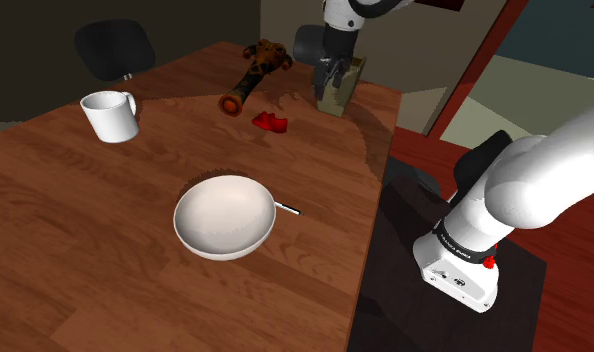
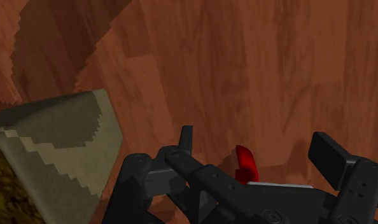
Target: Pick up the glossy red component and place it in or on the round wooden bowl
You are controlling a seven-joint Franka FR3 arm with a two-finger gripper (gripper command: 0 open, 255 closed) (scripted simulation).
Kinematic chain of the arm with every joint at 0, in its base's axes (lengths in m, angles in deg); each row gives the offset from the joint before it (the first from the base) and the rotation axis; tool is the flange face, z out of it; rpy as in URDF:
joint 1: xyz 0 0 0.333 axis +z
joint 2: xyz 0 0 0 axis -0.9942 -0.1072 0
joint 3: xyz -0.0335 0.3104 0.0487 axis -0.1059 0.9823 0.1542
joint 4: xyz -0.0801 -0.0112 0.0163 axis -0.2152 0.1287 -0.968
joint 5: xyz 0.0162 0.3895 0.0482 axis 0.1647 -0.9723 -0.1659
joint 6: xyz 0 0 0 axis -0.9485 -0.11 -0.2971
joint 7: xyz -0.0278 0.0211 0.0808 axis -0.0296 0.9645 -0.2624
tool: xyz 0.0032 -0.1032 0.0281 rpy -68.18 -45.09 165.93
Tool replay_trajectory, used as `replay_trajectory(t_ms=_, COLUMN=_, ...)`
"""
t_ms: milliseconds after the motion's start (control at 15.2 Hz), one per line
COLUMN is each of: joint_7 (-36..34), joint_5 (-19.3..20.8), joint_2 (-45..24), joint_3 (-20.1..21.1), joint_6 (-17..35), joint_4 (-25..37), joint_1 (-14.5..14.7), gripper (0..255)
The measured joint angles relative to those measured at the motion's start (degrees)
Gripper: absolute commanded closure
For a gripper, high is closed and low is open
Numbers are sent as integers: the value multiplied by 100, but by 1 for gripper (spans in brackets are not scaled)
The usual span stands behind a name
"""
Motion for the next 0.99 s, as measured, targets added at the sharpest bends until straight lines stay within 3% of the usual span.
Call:
replay_trajectory(t_ms=462, joint_7=-59, joint_5=-134, joint_2=-1522, joint_3=60, joint_6=763, joint_4=800, joint_1=50, gripper=0)
replay_trajectory(t_ms=990, joint_7=-150, joint_5=-253, joint_2=-3094, joint_3=154, joint_6=1214, joint_4=1964, joint_1=155, gripper=0)
